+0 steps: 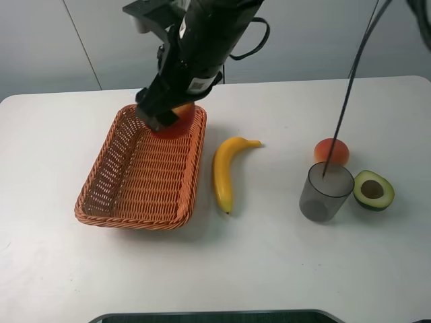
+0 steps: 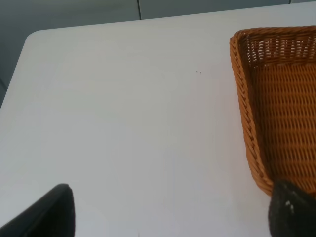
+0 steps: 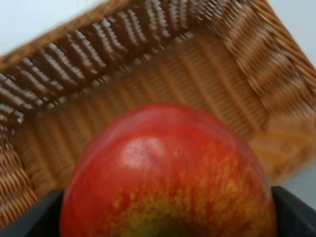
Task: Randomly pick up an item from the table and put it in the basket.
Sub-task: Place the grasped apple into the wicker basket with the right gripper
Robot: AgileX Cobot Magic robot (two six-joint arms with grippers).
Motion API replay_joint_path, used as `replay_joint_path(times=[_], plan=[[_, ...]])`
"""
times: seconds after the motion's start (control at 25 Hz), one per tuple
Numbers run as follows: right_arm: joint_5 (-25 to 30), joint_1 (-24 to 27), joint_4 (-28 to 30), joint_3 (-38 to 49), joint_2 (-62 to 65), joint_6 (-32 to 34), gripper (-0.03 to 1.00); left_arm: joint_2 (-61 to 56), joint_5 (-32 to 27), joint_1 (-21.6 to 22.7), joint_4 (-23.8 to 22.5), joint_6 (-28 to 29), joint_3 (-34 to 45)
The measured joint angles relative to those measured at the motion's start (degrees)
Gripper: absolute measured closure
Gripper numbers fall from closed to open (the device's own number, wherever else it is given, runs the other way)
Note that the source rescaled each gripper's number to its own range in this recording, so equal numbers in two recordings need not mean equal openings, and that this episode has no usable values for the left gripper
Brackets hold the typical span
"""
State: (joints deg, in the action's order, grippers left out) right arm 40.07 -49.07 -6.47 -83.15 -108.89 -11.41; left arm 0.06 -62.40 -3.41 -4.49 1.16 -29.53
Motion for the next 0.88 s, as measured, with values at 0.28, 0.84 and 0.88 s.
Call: replay_joint_path(times=[0.28,0.84,0.88], plan=[[-5.17,-3.07,0.12,0.02,-6.92,-2.20,0.90,0.00,0.00,0.00,0.00,0.00,0.00],[-7.42,-3.42,1.24,0.02,-10.39,-2.91,0.68,0.00,0.00,0.00,0.00,0.00,0.00],[-7.55,-3.42,1.24,0.02,-10.39,-2.91,0.42,0.00,0.00,0.00,0.00,0.00,0.00]])
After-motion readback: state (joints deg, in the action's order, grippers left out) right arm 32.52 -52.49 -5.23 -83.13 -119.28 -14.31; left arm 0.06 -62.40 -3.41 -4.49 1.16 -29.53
